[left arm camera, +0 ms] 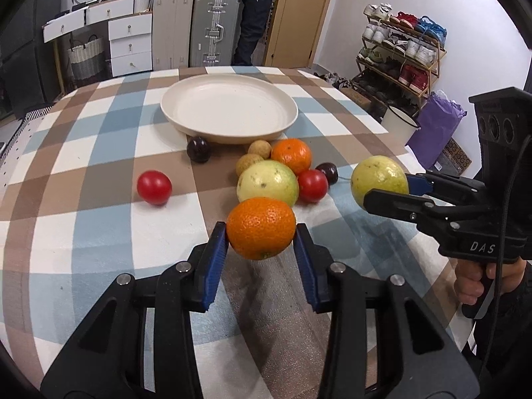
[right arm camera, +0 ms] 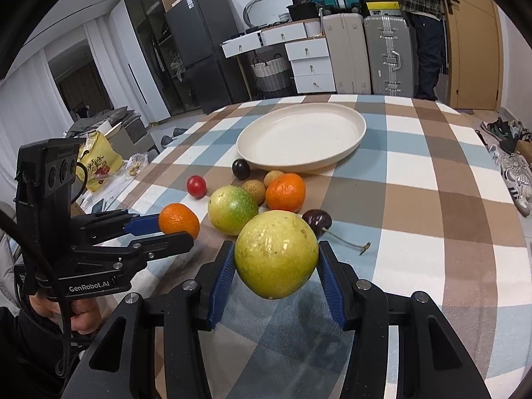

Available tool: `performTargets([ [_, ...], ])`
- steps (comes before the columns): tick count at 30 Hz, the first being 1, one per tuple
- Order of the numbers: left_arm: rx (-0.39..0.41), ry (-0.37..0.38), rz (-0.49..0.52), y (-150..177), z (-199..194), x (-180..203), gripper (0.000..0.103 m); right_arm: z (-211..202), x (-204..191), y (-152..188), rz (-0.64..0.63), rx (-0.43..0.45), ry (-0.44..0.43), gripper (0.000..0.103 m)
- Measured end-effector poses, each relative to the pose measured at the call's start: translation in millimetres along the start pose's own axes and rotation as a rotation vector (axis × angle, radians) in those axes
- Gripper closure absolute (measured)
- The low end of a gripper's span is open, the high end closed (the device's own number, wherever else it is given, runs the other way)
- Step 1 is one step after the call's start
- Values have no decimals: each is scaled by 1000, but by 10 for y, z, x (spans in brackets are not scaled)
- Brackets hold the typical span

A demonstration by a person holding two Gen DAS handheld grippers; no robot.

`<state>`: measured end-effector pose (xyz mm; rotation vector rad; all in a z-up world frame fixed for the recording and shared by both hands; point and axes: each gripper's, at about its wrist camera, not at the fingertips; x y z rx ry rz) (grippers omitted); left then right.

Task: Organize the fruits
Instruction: 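Carry both fruits onto the white plate and open both tools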

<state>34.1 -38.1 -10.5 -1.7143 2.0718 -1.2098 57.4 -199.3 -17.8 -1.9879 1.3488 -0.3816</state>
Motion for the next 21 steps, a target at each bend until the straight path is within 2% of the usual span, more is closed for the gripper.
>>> performTargets([
  [10,52,-25,21,-347,-175,-3,66,-99,51,-220,16,42,18,53],
  [21,78,-38,44,-775,-45,-54,66,-35,252,-525,51,65,39,53],
])
Point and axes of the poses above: each gripper's, at about its wrist camera, not at the fingertips, and z roughly the way its jaws point, x to its right, y to its underside, and after that the axes turned 12 degrees about y, right-handed
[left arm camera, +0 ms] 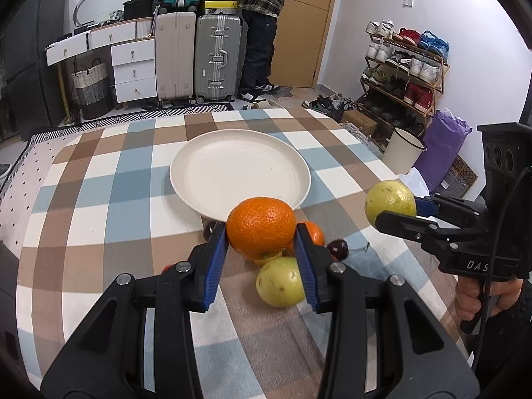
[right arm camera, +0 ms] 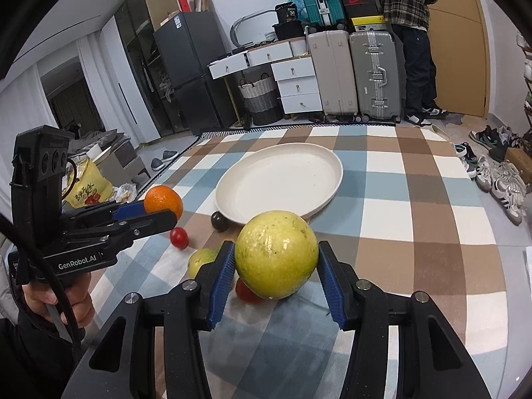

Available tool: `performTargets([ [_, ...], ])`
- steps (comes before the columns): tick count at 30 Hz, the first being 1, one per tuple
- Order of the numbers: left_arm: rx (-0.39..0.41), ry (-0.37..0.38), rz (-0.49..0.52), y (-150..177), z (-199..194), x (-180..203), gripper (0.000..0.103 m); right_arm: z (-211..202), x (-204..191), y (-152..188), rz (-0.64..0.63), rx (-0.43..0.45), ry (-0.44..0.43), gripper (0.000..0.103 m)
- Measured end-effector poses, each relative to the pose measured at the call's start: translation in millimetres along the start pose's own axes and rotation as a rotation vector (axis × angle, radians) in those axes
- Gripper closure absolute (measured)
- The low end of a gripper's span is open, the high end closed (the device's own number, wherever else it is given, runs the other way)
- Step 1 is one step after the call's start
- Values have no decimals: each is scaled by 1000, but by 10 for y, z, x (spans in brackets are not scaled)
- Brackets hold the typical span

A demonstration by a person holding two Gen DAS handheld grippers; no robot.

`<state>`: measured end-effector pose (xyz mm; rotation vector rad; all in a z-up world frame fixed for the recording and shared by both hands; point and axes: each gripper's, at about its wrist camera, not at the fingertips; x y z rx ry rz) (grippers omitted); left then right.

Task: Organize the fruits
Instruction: 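Carry both fruits onto the white plate and open both tools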

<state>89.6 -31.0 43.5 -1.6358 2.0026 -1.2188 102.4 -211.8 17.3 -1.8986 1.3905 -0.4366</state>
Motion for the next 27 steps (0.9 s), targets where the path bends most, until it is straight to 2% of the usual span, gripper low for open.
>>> performTargets([
  [11,-3,-21,-11,-245,307,-288,66,288,-31,-323,-15,5,5,53],
  [19,-20,-49,-57,-313,513,-576,66,543,-89,-456,-17,0,-9,53],
  [27,-42,-58,-62,-375,762,-667,66,862,-112,-554,-1,-37,-13,53],
])
Point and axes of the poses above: each gripper's, at about its wrist camera, not at the fingertips, and z roughly the way its jaws point, x to its right, y to its underside, and after that the axes turned 12 degrees about y, right-handed
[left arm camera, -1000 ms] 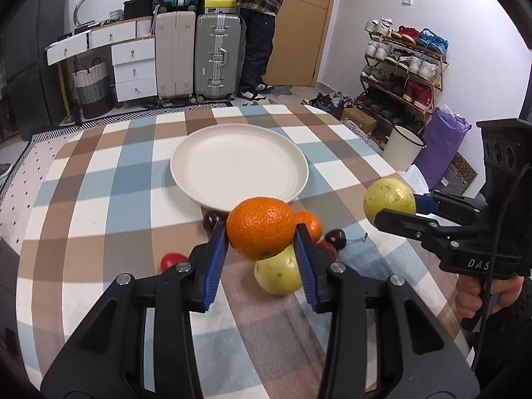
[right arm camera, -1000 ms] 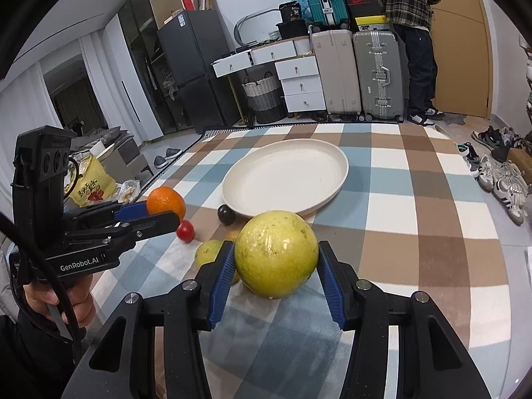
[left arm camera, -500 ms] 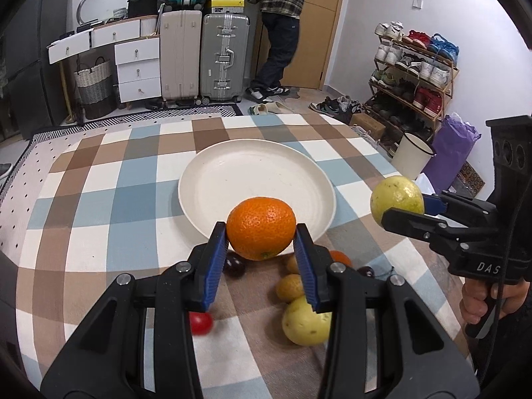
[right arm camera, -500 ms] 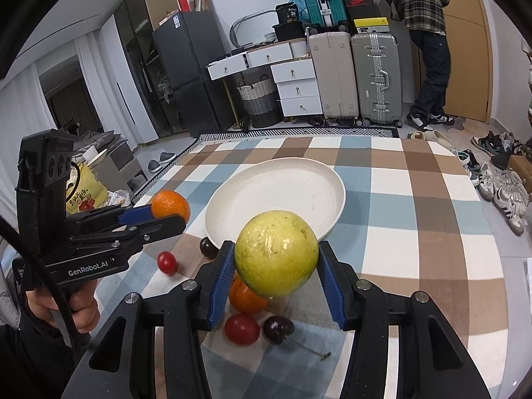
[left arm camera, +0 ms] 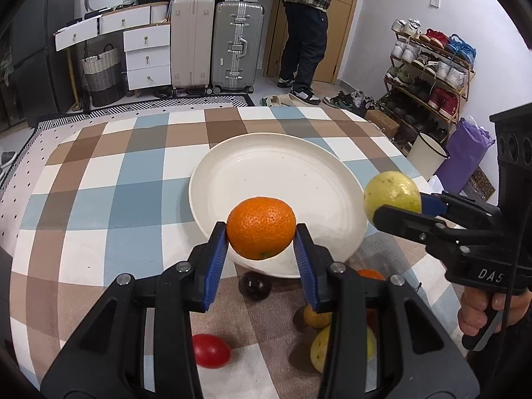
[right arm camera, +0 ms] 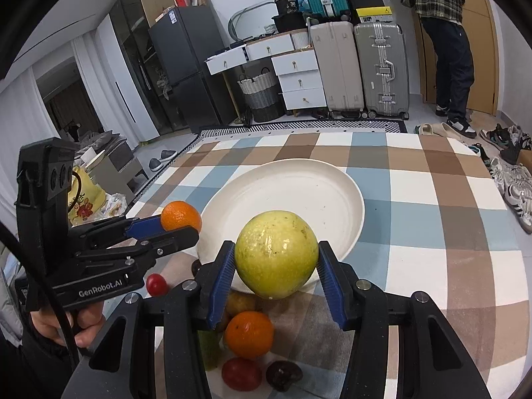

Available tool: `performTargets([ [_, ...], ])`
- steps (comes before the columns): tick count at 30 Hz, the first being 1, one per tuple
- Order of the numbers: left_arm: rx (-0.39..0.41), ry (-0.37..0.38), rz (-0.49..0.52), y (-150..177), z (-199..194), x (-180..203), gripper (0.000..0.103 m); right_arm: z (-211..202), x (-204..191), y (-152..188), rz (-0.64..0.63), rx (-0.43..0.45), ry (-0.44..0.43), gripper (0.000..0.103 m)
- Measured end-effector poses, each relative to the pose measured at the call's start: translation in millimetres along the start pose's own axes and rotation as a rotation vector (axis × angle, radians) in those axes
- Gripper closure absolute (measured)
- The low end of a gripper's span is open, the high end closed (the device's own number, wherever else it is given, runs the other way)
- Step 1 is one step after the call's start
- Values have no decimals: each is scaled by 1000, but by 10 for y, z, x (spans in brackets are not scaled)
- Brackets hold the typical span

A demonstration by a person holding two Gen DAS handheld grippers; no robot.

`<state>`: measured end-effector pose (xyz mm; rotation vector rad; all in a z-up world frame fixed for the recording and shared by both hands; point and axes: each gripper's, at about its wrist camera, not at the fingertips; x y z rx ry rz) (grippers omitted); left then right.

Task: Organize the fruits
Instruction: 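Carry both fruits onto the white plate and open both tools, then withdraw both tools from the plate back toward the remaining fruit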

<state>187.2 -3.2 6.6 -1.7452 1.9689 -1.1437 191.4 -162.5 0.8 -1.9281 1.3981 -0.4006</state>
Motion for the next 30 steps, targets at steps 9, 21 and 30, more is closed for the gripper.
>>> performTargets([
  [9,-36,-11,3,15,285,-5,66,317,-3,1,4,-36,29,53],
  [21,-60,-35,29,94,453,31,65,476,24,11,11,-63,44,53],
  [30,-26,-57,11,67,290,29,31,166,68,5,8,31,46,23],
])
Point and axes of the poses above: each gripper's, at about its wrist camera, not at the fingertips, and z roughly the way its jaws point, x to its right, y to its underside, and after that the axes turned 12 degrees about y, right-handed
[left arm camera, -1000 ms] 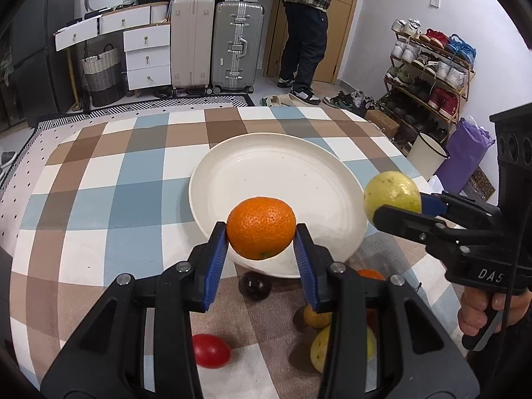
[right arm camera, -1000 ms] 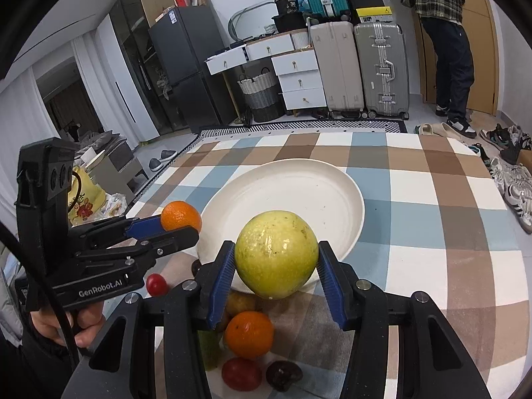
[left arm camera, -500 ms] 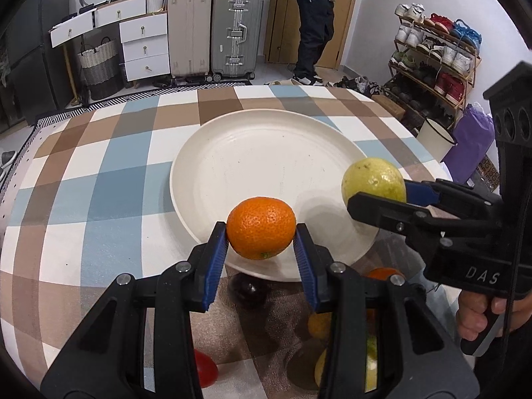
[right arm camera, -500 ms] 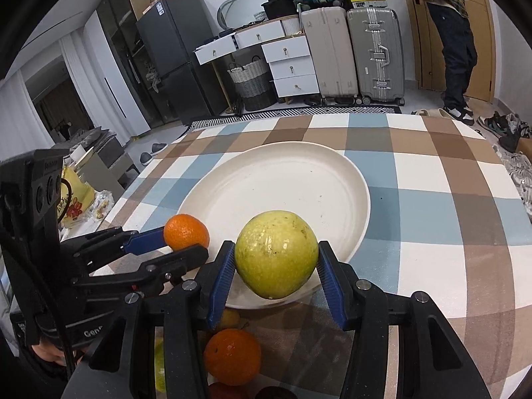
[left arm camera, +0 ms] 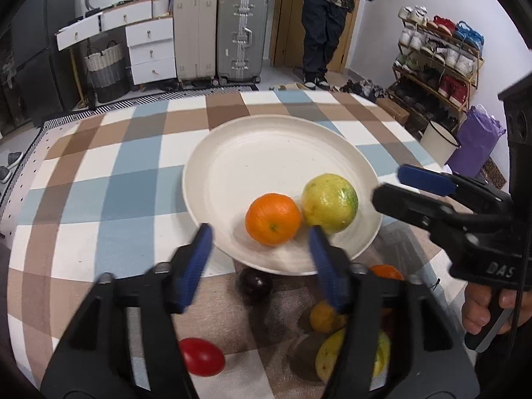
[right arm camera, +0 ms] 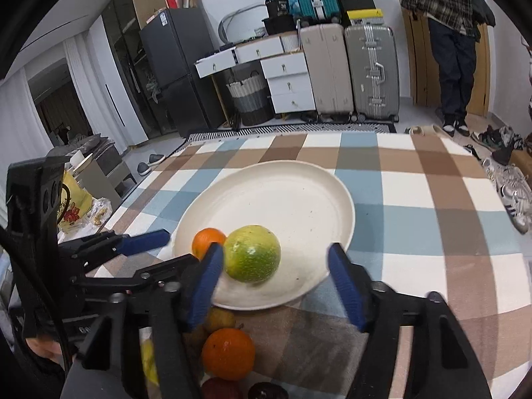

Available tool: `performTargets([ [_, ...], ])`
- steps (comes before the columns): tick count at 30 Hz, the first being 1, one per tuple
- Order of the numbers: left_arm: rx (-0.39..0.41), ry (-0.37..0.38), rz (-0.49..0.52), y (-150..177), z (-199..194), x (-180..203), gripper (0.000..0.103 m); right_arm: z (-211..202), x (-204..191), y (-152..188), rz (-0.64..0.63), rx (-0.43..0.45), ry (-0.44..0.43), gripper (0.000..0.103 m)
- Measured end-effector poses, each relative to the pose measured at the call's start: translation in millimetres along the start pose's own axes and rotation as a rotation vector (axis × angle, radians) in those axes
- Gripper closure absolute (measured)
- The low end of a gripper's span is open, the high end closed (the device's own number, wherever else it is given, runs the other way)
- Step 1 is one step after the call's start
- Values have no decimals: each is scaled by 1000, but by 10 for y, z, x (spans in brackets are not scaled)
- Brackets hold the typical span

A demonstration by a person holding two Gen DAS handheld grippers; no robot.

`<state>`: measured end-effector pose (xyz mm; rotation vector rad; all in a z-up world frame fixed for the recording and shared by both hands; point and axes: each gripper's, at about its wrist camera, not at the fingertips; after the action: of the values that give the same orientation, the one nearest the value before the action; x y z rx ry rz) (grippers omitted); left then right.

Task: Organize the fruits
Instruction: 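Withdraw both tools from the plate back toward the remaining fruit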

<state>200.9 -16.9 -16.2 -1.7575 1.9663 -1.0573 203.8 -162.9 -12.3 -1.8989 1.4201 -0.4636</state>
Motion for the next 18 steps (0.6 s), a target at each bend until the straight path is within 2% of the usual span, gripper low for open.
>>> performTargets([
  [1,19,-5,-4,6,-65,-1,17,-49,18,8,2,5,-3,15],
  [5,87,-5,-30,50,-331,-5,1,-224,100,62,19,14,2,1],
  [8,104,11,-44,129,-530,15,1,-353,173,140,40,0,13,0],
  [11,106,-4,-15,255,-734,81,1,-488,212,240,39,-11,5,0],
  [13,99,-22,-3,347,-834,135,1,-556,217,304,31,-15,15,0],
  [18,69,5,-3,592,-1023,255,1,-709,239,491,17,-30,46,0],
])
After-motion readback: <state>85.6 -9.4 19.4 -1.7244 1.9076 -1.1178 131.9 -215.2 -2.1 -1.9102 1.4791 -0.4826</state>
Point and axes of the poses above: each gripper's, at about its wrist camera, not at the fingertips, and z roughly the way its jaws point, x to its right, y to its underside, and after that the axes turned 12 degrees about y, right-handed
